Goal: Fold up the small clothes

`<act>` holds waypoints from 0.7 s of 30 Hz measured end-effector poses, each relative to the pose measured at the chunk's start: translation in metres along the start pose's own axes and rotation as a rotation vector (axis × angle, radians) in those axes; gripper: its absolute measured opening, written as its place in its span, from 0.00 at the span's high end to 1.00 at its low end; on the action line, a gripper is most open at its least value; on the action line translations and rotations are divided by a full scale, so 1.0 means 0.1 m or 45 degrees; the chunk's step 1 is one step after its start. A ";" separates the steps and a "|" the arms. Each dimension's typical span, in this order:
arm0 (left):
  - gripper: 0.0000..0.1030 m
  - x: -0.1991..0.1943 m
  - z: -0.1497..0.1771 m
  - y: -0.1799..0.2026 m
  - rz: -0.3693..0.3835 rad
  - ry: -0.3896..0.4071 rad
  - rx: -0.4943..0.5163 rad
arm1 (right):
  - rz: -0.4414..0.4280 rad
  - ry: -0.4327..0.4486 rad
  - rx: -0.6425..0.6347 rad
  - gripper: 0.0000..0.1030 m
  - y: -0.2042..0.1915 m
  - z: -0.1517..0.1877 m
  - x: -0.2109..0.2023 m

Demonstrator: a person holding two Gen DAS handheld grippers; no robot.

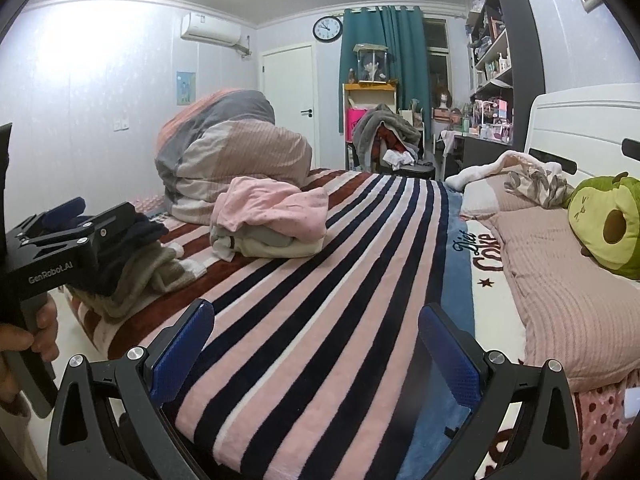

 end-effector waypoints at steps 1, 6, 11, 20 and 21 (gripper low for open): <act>0.01 -0.01 -0.01 0.00 0.001 0.001 0.000 | 0.001 0.002 -0.001 0.01 0.00 -0.01 0.00; 0.01 -0.05 -0.05 -0.02 -0.008 0.012 0.010 | -0.001 0.002 -0.001 0.01 0.01 -0.01 0.00; 0.01 -0.07 -0.06 -0.02 -0.003 0.011 -0.002 | -0.001 0.004 -0.002 0.01 0.01 -0.01 0.00; 0.01 -0.07 -0.07 -0.03 -0.005 0.012 -0.001 | -0.004 0.005 -0.001 0.01 0.01 -0.02 0.01; 0.01 -0.07 -0.07 -0.03 -0.005 0.012 -0.002 | -0.003 0.005 -0.002 0.01 0.01 -0.02 0.01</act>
Point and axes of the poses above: each gripper's, at about its wrist camera, not at the fingertips, and x roughly the way its jaws point, y to its right, z to its underside, the point moved 10 cm from there along x, roughly the way its jaws point, and after that the axes turned 14 degrees about y, right-handed, at the moved point
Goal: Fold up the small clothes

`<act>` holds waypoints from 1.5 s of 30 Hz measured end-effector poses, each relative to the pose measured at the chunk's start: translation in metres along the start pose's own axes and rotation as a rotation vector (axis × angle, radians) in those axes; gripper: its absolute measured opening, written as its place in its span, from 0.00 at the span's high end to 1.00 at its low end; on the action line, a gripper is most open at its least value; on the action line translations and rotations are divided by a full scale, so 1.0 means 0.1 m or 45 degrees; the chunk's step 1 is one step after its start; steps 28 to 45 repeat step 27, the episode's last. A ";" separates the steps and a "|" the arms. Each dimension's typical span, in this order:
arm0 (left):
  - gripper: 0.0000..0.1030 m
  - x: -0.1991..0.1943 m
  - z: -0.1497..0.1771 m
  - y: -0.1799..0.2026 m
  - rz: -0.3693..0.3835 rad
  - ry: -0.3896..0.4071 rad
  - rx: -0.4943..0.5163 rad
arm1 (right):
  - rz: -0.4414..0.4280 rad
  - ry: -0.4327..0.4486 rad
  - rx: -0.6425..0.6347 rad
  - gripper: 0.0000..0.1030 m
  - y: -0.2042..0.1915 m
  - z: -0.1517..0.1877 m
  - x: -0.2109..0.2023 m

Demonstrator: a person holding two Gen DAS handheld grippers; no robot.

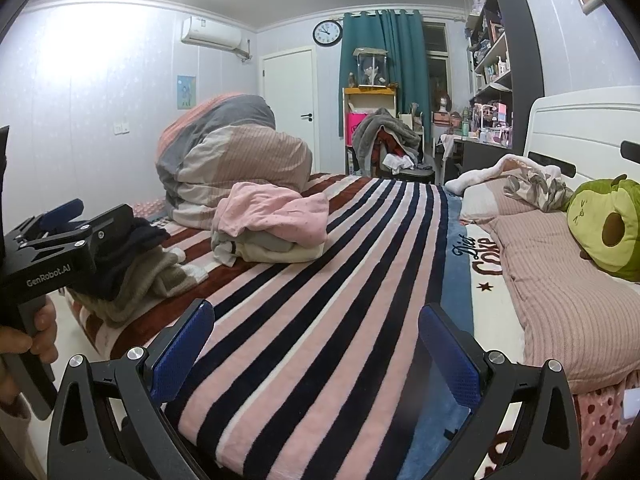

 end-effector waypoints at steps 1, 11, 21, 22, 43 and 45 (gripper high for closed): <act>0.01 0.00 0.00 0.00 0.001 -0.001 0.001 | -0.001 0.000 0.000 0.01 0.00 0.01 0.00; 0.01 0.00 0.00 0.01 -0.001 0.001 0.004 | -0.001 0.002 0.000 0.01 0.00 0.01 0.00; 0.01 -0.01 0.00 0.01 -0.001 0.000 0.004 | 0.000 0.003 -0.001 0.01 0.00 0.01 -0.01; 0.01 0.00 0.00 0.01 -0.001 0.001 0.003 | 0.001 0.003 -0.001 0.01 -0.01 0.01 -0.01; 0.01 -0.01 0.00 0.02 0.007 -0.002 0.007 | 0.002 0.004 0.000 0.01 -0.01 0.01 -0.01; 0.01 -0.01 0.00 0.02 0.007 -0.002 0.007 | 0.002 0.004 0.000 0.01 -0.01 0.01 -0.01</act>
Point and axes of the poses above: each gripper's, at about its wrist camera, not at the fingertips, and x roughly the way its jaws point, y to its right, z to its underside, the point moved 10 cm from there along x, roughly the way its jaws point, and after that the axes turned 14 degrees about y, right-handed, at the moved point
